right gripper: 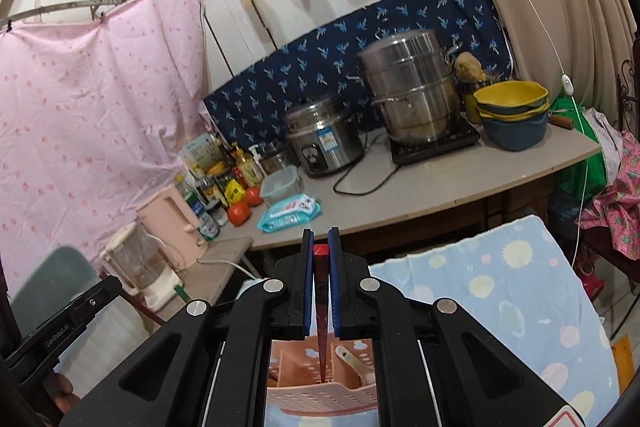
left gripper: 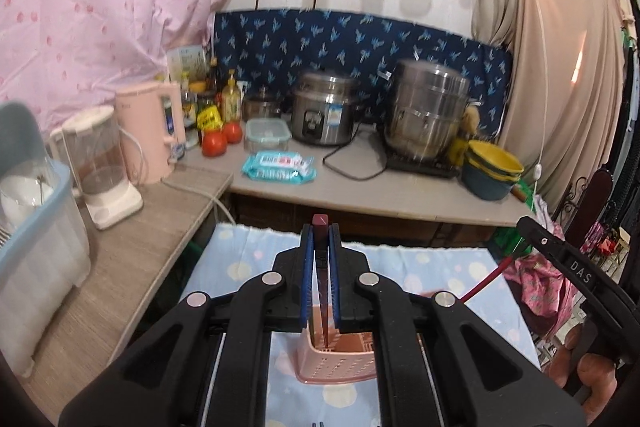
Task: Organize utensils
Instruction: 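Carry the dark-red chopstick with the left tool while the right tool carries the red one, then drop both chopsticks into the pink basket by opening both tools, then move both tools back down toward the remaining chopsticks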
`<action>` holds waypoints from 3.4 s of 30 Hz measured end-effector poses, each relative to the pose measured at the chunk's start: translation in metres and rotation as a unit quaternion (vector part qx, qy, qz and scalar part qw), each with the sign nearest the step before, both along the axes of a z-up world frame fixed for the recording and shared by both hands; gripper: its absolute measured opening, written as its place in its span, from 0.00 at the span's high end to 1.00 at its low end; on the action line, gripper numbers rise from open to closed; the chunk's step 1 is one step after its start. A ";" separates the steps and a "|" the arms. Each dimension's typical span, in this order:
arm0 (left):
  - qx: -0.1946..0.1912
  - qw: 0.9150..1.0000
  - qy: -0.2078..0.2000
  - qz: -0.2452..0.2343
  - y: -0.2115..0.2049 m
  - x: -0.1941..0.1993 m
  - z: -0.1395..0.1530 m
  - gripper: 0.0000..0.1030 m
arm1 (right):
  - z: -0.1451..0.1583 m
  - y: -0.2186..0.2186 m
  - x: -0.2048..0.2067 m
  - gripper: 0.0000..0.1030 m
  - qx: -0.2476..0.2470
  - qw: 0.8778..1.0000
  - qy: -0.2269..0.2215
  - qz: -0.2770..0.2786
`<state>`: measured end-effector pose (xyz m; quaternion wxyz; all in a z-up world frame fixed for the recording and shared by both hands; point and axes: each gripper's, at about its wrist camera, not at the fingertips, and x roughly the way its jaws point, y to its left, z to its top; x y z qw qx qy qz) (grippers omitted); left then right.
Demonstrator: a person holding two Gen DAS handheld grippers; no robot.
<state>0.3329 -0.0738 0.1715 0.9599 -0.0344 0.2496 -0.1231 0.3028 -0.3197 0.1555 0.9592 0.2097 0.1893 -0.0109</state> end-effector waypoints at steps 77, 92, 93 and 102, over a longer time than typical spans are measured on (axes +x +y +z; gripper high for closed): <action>0.066 0.972 0.225 -0.024 0.046 -0.243 -0.222 0.49 | -0.230 0.104 -0.268 0.67 -0.081 0.954 0.276 0.081; 0.077 0.966 0.243 -0.047 0.032 -0.248 -0.237 0.50 | -0.241 0.106 -0.269 0.76 -0.080 0.950 0.288 0.085; 0.078 0.965 0.245 -0.047 0.031 -0.248 -0.239 0.50 | -0.241 0.106 -0.269 0.76 -0.081 0.950 0.288 0.086; 0.078 0.962 0.258 -0.048 0.031 -0.245 -0.248 0.54 | -0.243 0.107 -0.269 0.81 -0.087 0.949 0.290 0.087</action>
